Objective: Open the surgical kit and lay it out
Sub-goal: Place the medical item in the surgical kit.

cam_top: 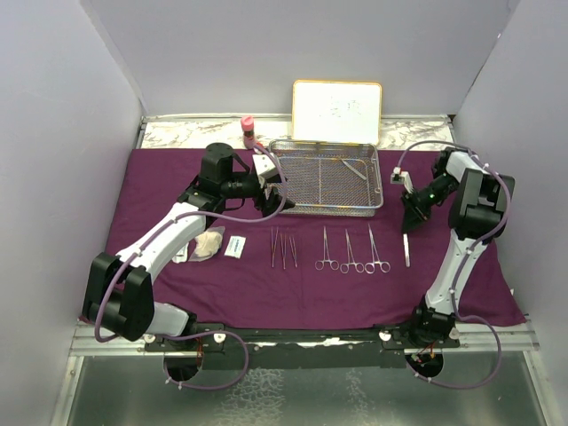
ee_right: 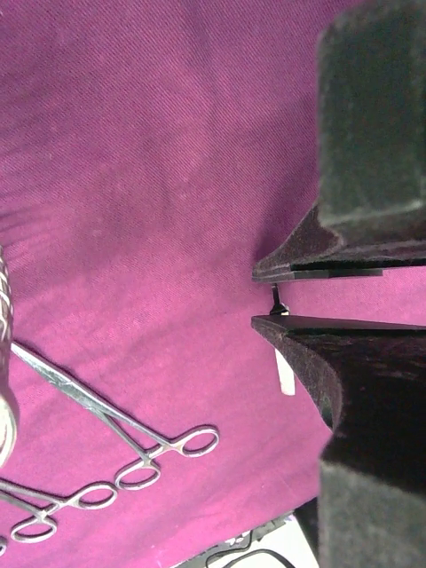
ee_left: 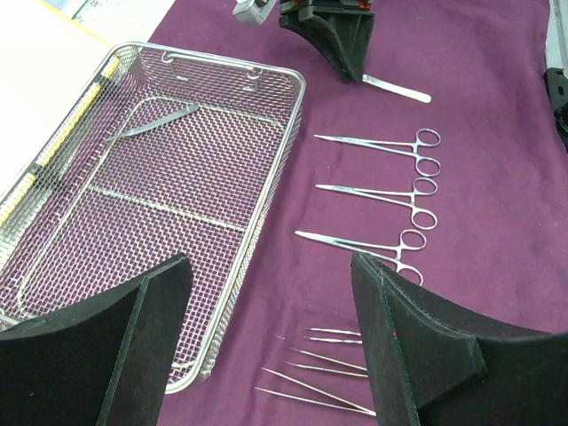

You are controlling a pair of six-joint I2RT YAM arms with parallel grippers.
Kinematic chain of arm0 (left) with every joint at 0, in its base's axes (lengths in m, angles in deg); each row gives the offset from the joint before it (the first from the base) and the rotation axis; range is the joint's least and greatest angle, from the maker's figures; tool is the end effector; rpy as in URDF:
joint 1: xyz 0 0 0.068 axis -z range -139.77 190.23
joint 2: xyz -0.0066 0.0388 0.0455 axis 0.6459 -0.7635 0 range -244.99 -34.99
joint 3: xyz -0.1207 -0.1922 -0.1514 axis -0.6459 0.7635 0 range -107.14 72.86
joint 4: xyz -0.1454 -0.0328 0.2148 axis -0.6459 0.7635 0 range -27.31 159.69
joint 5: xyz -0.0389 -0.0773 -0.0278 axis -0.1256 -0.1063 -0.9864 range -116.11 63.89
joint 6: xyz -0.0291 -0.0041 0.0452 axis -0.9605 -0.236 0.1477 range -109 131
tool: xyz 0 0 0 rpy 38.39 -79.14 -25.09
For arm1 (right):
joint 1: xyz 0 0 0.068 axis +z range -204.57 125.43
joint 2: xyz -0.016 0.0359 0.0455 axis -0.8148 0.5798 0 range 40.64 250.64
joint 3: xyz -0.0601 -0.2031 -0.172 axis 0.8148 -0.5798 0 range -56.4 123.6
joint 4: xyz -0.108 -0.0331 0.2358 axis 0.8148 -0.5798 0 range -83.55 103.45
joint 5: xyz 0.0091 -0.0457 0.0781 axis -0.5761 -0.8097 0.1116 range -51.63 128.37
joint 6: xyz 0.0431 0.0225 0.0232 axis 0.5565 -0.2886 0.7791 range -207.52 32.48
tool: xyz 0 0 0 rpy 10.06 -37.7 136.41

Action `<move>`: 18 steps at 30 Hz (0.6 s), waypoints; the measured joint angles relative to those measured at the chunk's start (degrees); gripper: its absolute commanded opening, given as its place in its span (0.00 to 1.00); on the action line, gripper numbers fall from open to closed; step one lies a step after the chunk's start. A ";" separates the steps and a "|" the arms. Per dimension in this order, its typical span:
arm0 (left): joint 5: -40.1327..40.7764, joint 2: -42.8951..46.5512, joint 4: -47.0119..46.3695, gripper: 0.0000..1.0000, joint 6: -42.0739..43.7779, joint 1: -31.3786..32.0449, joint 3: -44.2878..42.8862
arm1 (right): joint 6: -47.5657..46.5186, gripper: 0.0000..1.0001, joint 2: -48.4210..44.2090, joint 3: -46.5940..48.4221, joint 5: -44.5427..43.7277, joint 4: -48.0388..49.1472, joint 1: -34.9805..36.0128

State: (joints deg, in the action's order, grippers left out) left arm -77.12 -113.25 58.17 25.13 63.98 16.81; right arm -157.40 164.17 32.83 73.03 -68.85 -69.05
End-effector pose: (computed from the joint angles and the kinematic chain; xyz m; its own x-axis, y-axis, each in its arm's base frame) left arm 0.2704 -0.1491 0.3056 -0.0425 0.1866 -0.9815 0.9709 0.2394 0.0035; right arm 0.3495 -0.0694 0.1528 -0.7225 -0.6110 -0.3235 -0.6574 0.4621 0.5953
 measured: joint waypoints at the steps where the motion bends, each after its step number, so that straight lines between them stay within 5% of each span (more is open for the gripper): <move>1: 0.00 -0.09 0.02 0.75 0.00 -0.02 0.00 | -0.04 0.23 0.48 0.24 0.17 0.13 -0.02; 18: -0.24 -0.31 0.42 0.75 0.33 -0.02 0.00 | 1.42 0.39 3.28 4.22 1.31 0.26 -1.01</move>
State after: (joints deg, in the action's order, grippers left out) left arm -77.36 -113.55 58.59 25.45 63.96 16.81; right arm -155.98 167.45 37.05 74.34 -68.59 -70.05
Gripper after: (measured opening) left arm 0.749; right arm 0.350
